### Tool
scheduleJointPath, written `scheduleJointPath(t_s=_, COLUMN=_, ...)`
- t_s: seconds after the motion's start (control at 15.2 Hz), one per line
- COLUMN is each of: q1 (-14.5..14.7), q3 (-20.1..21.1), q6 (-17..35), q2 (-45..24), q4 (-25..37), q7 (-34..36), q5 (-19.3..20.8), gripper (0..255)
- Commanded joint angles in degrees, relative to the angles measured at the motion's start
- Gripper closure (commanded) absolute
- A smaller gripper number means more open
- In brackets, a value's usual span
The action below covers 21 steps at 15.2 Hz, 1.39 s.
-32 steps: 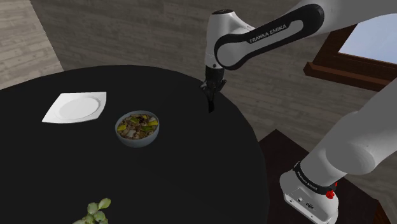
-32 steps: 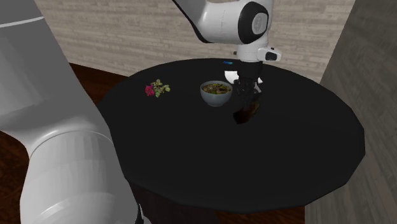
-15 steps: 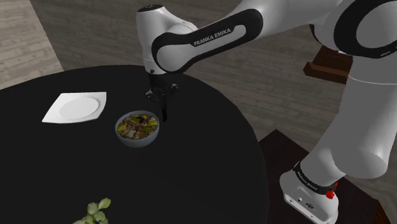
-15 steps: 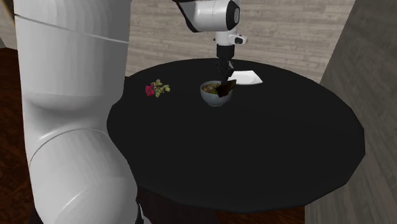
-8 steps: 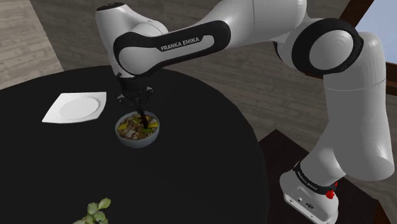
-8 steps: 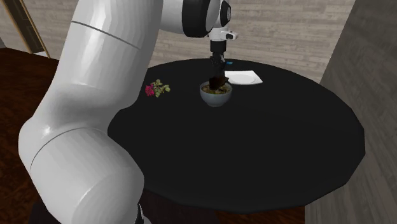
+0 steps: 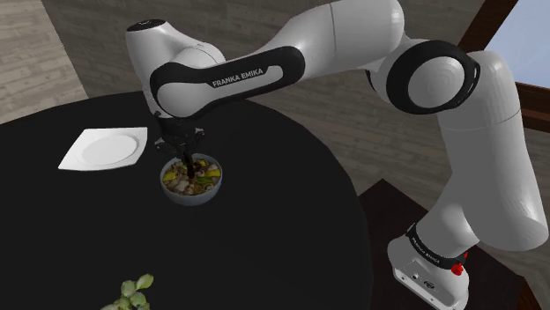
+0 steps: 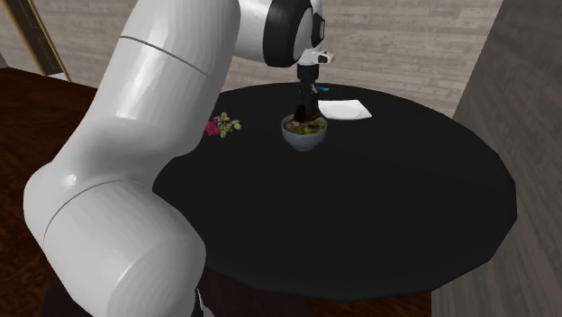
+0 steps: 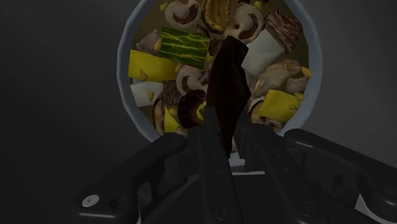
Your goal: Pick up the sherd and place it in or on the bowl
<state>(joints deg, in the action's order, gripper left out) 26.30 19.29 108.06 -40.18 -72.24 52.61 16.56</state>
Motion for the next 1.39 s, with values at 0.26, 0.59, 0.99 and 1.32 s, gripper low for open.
scheduleJointPath(t_s=0.26, q1=0.04, q3=-0.53, q6=3.18, q2=-1.64, q4=-3.13, q7=0.54, q5=0.31, gripper=255)
scheduleJointPath(t_s=0.59, q1=0.04, q3=-0.52, q6=3.17, q2=-1.65, q4=-3.11, q7=0.54, q5=0.32, gripper=255)
scheduleJointPath(t_s=0.99, q1=0.17, q3=-0.61, q6=2.99, q2=-2.27, q4=-2.29, q7=0.47, q5=0.42, gripper=0)
scheduleJointPath(t_s=1.32, q1=0.43, q3=-0.10, q6=-1.68, q2=-0.28, q4=0.47, q7=0.00, q5=-0.32, gripper=0)
